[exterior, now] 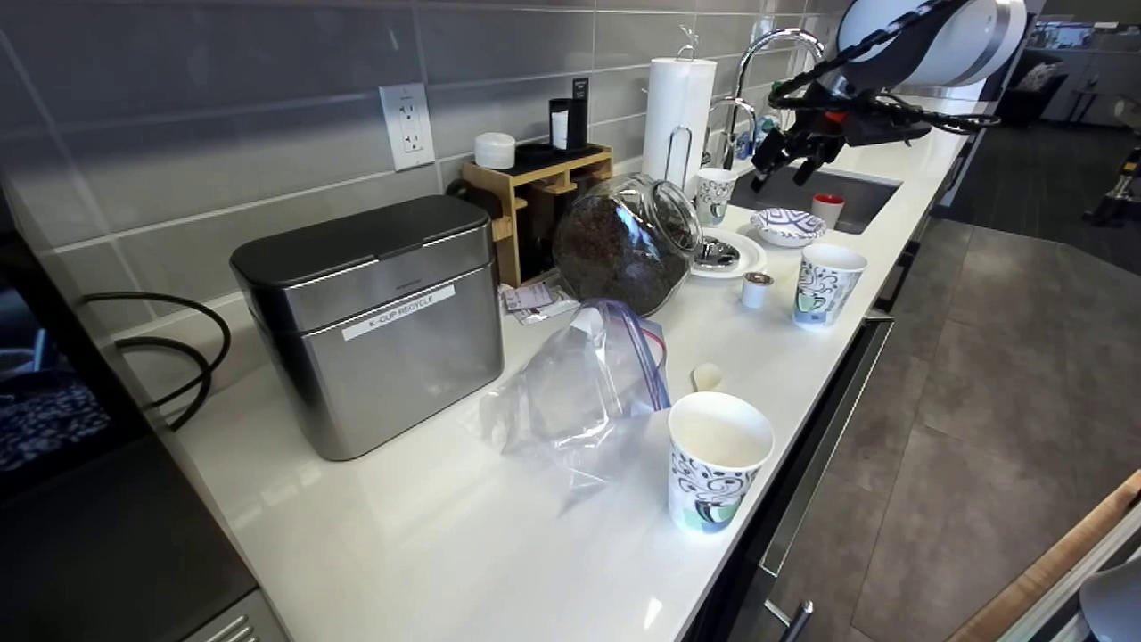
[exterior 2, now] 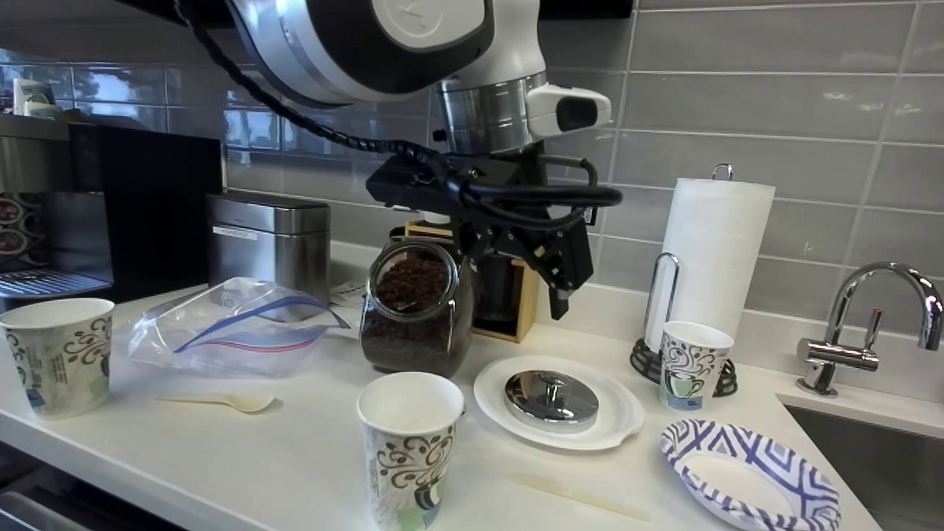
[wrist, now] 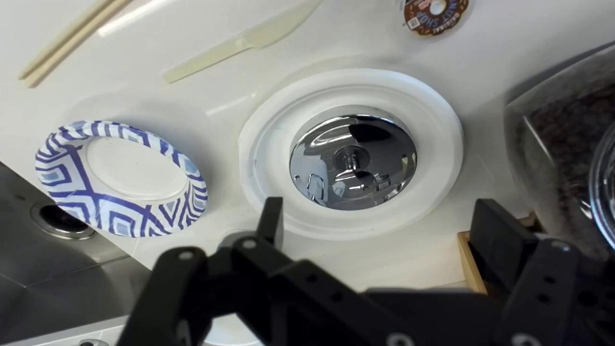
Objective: Put the lid on the jar
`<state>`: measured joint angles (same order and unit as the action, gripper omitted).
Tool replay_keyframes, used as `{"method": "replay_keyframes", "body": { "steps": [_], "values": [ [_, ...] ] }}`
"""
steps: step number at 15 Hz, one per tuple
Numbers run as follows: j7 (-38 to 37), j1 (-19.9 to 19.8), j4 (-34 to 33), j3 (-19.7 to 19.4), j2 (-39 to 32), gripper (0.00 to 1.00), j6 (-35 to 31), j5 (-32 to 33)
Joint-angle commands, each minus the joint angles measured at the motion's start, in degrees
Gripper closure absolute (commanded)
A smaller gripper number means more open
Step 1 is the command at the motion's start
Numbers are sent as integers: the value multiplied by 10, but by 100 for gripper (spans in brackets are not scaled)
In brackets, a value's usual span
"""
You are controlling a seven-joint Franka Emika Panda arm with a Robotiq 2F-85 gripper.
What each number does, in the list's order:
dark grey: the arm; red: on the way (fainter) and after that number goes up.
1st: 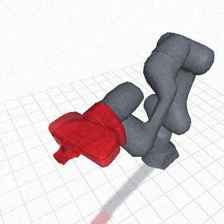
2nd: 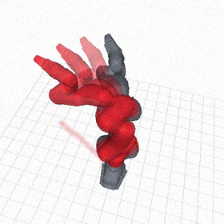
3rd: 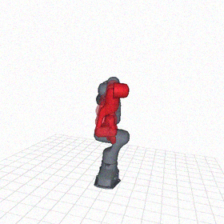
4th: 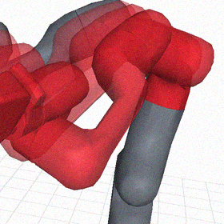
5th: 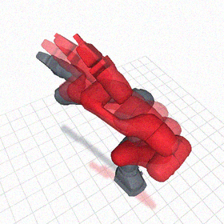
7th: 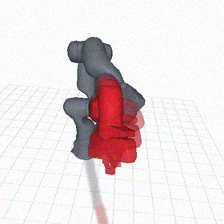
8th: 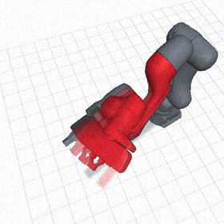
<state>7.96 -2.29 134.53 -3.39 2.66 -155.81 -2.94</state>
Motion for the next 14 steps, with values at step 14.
{"method": "replay_keyframes", "body": {
  "steps": [14],
  "values": [
    [76, -29, -247, 10, -223, 0, 152, -24]
  ]
}}
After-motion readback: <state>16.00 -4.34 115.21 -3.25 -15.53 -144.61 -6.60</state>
